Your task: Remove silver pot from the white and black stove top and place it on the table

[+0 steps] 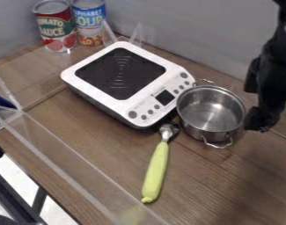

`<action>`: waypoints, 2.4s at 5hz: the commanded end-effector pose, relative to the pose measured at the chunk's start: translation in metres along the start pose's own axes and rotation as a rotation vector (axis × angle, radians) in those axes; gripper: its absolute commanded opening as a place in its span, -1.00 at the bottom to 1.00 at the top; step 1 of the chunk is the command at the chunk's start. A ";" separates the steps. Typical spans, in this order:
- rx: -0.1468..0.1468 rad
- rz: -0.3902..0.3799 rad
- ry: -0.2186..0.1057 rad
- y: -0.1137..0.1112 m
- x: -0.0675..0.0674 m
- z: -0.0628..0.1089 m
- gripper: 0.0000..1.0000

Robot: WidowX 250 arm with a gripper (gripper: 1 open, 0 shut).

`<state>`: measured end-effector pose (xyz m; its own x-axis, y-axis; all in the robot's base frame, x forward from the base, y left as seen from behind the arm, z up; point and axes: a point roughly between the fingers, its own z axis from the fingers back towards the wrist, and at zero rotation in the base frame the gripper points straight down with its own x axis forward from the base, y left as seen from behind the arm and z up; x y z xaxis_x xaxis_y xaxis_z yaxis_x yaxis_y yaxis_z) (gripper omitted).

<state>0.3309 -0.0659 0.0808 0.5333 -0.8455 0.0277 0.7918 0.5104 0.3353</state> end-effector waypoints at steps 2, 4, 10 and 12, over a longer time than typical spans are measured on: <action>0.039 -0.027 -0.029 0.024 0.009 -0.005 1.00; 0.047 -0.104 -0.058 0.016 0.001 -0.001 1.00; 0.032 -0.088 -0.060 -0.021 0.004 -0.018 1.00; 0.024 -0.046 -0.046 -0.034 0.014 -0.026 1.00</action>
<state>0.3161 -0.0857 0.0369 0.4968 -0.8670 0.0387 0.8106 0.4794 0.3364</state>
